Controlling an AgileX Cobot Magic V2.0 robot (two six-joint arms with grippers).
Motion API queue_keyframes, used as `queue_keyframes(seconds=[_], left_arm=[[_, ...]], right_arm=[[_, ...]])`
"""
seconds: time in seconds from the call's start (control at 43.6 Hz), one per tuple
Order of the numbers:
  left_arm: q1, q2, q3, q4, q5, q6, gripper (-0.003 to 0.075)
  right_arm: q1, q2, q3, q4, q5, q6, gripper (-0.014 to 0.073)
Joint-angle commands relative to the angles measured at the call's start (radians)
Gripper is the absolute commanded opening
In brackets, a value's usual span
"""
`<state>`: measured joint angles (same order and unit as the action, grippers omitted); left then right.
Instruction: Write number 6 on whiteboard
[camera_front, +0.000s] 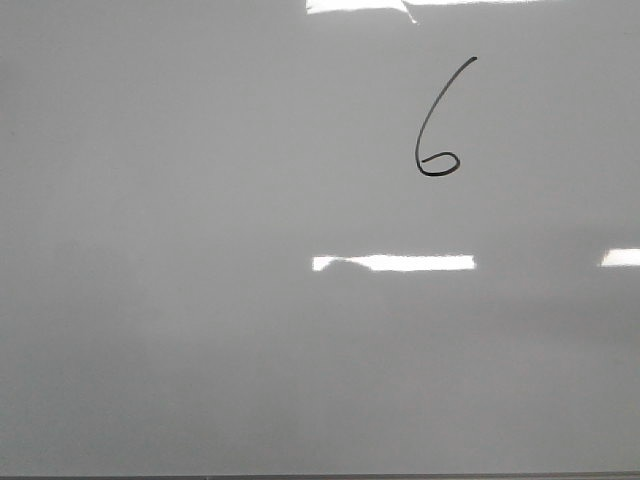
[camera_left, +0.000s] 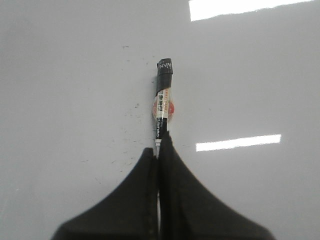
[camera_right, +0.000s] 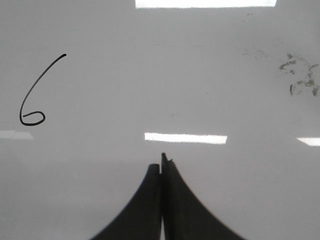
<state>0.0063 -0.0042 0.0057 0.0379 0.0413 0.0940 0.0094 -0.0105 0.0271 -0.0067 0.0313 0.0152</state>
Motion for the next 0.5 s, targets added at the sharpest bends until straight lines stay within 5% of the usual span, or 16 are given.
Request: queue_keyframes(seconds=[0.0, 0.482], left_arm=[[0.000, -0.015, 0.003, -0.010, -0.089, -0.001, -0.0020], [0.000, -0.015, 0.003, -0.010, -0.089, -0.001, -0.0020]], right_arm=[[-0.004, -0.018, -0.005, -0.005, -0.101, -0.008, -0.0068], [-0.004, -0.018, -0.005, 0.061, -0.097, -0.005, -0.0068]])
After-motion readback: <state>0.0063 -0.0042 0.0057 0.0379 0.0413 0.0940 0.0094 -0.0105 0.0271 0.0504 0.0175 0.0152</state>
